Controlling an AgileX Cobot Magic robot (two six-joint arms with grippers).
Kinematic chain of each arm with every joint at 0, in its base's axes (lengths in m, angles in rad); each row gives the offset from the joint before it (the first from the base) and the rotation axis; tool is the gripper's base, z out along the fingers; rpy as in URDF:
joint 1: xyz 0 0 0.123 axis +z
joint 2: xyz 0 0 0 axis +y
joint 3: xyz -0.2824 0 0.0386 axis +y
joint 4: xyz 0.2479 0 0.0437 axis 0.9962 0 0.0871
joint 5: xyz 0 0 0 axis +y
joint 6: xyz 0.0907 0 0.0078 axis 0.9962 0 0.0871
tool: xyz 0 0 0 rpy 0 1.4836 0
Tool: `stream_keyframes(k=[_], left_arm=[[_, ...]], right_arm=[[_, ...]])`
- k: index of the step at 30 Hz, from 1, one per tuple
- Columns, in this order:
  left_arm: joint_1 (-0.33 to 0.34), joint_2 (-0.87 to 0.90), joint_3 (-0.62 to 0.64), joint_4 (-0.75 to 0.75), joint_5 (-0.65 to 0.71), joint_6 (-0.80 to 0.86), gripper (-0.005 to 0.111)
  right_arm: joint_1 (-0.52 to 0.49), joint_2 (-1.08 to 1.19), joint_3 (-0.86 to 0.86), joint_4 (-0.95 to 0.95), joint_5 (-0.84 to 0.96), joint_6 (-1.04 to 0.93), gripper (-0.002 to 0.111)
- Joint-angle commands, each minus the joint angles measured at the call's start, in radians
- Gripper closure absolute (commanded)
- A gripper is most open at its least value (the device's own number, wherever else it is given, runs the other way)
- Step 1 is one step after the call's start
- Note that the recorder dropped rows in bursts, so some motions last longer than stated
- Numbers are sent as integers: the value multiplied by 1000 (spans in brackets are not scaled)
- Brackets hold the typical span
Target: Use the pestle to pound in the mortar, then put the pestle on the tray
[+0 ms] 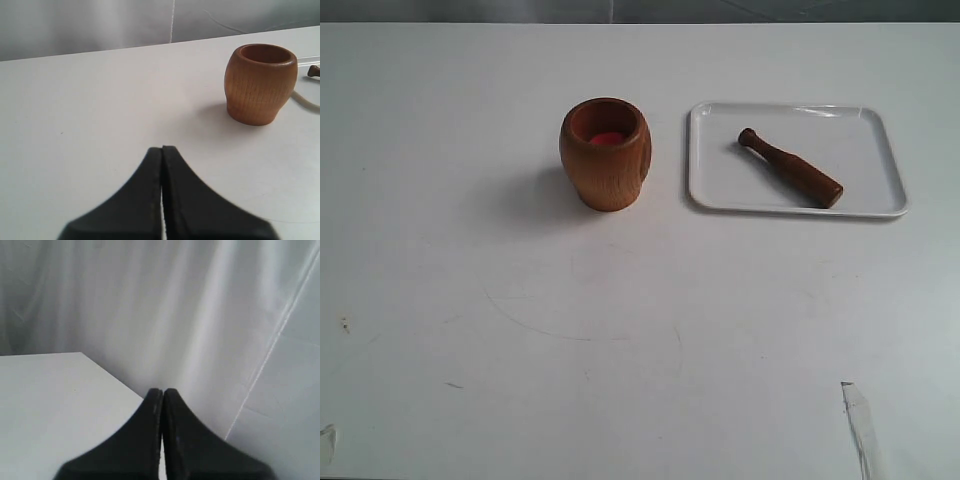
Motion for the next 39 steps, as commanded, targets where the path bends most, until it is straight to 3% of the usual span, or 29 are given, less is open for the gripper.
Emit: stream_keyframes(k=[1,9,28,31,39], left_arm=[[-8,-1,1,-7,-3,-8,107],[-8,-1,1,-7,-3,-8,107],[-8,-1,1,-7,-3,-8,107],[-8,-1,1,-7,-3,-8,107],[-8,-1,1,-7,-3,-8,107]], right_arm=[[15,-131,123,7,-8,2,108],[15,-246,201,7,-8,2,108],[15,-247,201,48,-9,66,108],[-25,-270,217,48,-7,66,108],[-251,-452,393,48,-5,152,108]])
